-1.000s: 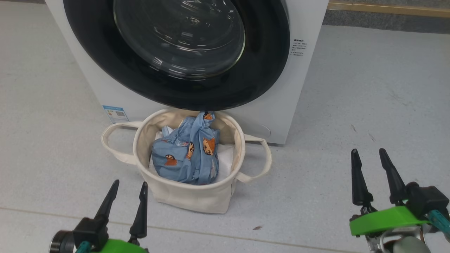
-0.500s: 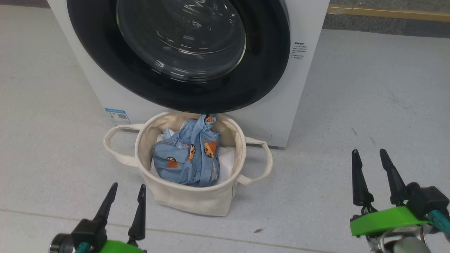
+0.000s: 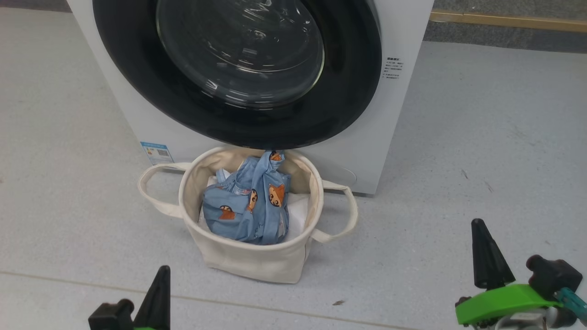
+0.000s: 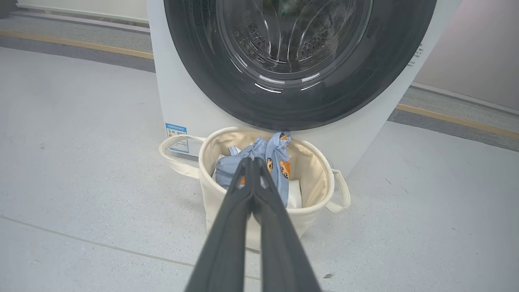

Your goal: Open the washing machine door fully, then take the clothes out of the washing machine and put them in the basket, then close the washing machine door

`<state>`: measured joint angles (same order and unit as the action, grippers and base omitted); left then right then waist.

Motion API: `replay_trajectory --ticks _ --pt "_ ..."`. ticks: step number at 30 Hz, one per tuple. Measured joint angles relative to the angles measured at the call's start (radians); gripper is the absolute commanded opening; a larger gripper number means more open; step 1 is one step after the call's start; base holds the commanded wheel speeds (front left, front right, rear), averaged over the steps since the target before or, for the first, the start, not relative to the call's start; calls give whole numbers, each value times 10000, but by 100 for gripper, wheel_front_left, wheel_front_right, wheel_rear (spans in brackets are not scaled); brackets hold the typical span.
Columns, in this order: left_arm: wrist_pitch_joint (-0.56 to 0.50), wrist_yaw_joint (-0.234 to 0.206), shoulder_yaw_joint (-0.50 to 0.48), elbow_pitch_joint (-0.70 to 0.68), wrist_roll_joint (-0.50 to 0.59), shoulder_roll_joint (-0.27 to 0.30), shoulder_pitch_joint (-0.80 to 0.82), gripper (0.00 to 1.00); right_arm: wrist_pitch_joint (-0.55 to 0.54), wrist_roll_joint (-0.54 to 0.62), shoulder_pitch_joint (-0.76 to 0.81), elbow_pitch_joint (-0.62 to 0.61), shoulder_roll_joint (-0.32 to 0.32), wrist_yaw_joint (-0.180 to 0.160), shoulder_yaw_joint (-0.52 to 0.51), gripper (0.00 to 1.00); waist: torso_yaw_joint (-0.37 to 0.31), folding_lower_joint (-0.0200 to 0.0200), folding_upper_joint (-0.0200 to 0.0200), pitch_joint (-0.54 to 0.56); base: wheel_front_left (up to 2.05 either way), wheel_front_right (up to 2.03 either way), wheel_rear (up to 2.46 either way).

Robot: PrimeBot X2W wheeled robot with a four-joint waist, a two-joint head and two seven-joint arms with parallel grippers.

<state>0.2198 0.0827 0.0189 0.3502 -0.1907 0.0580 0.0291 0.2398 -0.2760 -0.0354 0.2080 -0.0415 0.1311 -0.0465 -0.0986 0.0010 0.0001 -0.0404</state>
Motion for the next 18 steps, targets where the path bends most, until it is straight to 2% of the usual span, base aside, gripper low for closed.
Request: replay_trajectory --ticks 18 --pt "-512 65 -73 -128 -2174 -21 1 0 -451 -2134 -3 98 -12 0 -6 0 153 -8 0 42 0 0 0"
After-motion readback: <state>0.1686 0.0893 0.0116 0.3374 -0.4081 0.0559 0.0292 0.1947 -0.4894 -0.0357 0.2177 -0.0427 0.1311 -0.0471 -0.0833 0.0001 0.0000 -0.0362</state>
